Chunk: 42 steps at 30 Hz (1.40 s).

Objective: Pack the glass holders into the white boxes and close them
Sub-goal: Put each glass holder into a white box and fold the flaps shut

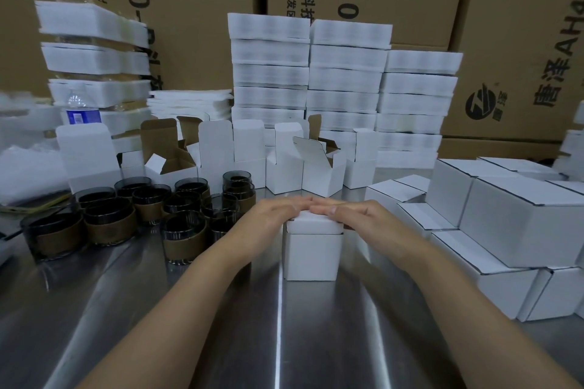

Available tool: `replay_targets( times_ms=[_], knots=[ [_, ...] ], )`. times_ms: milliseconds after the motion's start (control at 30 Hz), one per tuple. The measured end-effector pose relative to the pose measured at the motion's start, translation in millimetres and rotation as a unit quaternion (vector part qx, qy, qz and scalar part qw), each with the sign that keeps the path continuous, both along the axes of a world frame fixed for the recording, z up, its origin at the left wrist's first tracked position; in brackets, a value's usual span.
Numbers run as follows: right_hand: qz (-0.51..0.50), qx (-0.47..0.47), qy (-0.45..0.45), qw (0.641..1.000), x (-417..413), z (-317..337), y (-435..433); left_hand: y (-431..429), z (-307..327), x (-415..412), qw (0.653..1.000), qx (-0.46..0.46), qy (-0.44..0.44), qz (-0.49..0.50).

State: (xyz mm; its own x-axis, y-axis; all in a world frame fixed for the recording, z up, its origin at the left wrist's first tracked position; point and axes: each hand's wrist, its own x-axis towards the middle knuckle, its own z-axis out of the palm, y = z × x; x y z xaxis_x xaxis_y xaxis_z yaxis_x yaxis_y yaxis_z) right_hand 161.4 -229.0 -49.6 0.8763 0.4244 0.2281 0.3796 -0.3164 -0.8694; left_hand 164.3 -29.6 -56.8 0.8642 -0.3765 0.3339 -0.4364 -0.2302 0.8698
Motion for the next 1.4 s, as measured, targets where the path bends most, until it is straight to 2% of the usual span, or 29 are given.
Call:
replay_targets(
  times_ms=[300,467,700,867,1000,1400],
  knots=[
    [-0.001,-0.005,-0.011,1.0,2.3,-0.9,1.6,-1.5,0.4,-0.4,1.0,0.001,0.004,0.007],
    [-0.004,0.059,0.071,0.996,2.1,-2.0,-0.4,-0.9,-0.5,-1.4,1.0,-0.011,0.015,0.019],
    [0.0,0.089,0.117,0.989,4.9,-3.2,-1.6,-0.5,-2.4,-1.3,0.995,-0.052,0.077,0.04],
    [0.012,0.102,0.121,0.987,5.4,-3.5,-1.0,0.7,-3.7,1.9,0.994,-0.065,0.079,0.021],
    [0.005,0.081,0.104,0.991,4.3,-4.4,0.7,2.4,-8.2,5.5,0.996,-0.038,0.077,0.018],
    [0.001,0.049,0.077,0.996,5.6,-5.0,-0.7,3.5,-12.2,10.0,0.997,-0.039,0.071,0.003]
  ],
)
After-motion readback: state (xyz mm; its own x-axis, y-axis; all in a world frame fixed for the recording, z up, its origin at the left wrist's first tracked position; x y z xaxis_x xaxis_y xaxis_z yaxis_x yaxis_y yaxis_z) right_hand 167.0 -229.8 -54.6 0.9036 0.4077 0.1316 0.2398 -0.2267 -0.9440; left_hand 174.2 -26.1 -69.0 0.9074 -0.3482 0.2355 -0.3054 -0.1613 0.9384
